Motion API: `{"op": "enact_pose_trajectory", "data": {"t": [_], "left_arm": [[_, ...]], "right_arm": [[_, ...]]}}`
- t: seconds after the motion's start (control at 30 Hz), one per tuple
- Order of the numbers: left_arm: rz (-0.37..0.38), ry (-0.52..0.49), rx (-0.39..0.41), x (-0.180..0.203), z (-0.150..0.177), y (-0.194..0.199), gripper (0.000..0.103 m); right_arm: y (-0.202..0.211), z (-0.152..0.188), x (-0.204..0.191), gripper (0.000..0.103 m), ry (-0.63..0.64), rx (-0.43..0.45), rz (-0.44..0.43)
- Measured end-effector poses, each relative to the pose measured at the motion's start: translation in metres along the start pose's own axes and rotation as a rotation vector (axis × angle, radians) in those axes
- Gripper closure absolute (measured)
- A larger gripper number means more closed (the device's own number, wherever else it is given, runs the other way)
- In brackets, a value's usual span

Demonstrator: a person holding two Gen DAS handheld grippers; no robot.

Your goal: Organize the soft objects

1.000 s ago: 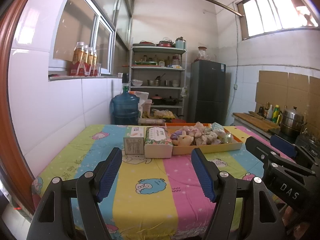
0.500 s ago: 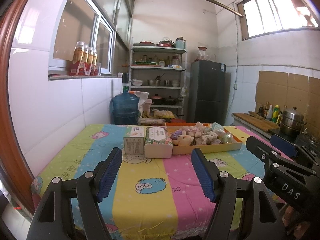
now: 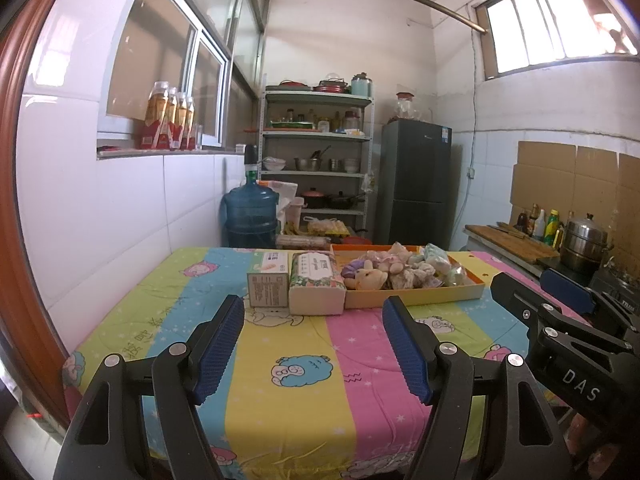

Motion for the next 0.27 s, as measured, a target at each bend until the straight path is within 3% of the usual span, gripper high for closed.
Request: {"op": "enact_pose_trajectory", "data": {"t": [0.27], "left_arm": [[0.007, 0.003, -0.003, -0.0012, 0.0035, 0.0001, 0.03]], "right_arm": [[0.0002, -0.0001, -0.0013, 0.035, 0.0, 0.002, 0.0]]}}
Point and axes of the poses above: each gripper's, at about its wrist camera, not at the fingertips, and y roughly against the way its jaws point, x to its right, z to its underside, the point moved 5 cm from there along -y, roughly the way its jaws point, and after that the axes turned 6 degrees about -x, right-handed, at the moved point
